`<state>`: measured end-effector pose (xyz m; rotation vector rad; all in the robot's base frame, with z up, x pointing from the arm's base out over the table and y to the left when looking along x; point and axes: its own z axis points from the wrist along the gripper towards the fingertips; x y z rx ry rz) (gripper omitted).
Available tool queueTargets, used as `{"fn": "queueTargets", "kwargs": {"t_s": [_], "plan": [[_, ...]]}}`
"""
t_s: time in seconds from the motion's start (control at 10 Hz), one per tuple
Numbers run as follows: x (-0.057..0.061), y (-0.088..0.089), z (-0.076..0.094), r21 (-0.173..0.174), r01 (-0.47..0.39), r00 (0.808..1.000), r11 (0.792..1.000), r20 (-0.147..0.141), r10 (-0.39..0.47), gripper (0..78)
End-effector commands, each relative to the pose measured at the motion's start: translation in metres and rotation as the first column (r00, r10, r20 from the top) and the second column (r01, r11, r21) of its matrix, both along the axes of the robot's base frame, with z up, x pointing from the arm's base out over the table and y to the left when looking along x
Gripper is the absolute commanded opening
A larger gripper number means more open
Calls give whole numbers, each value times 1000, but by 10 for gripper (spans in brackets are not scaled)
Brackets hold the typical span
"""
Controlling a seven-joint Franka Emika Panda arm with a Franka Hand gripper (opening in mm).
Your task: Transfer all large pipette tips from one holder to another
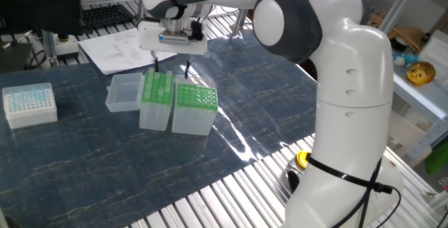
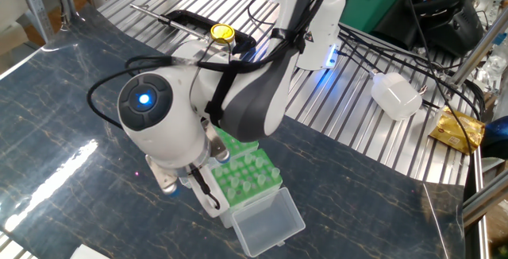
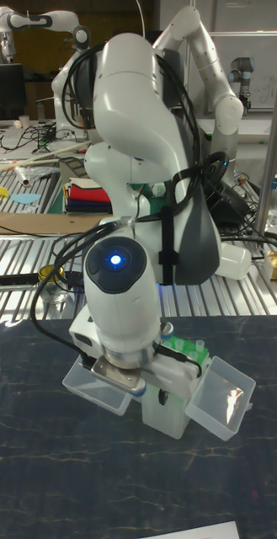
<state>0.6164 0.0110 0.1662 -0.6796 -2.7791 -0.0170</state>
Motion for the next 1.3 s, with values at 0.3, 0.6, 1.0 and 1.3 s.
{"fn": "queueTargets", "kwargs": {"t_s": [0.3,0.6,1.0,1.3], "plan": [[-2,8,4,-5,20,1000,1000,2,-20,775],[1,6,6,-28,20,1000,999,5,-20,775],[12,-1,13,-97,60,998,993,9,-60,775],[18,-4,14,-128,82,996,988,30,-79,775]]}}
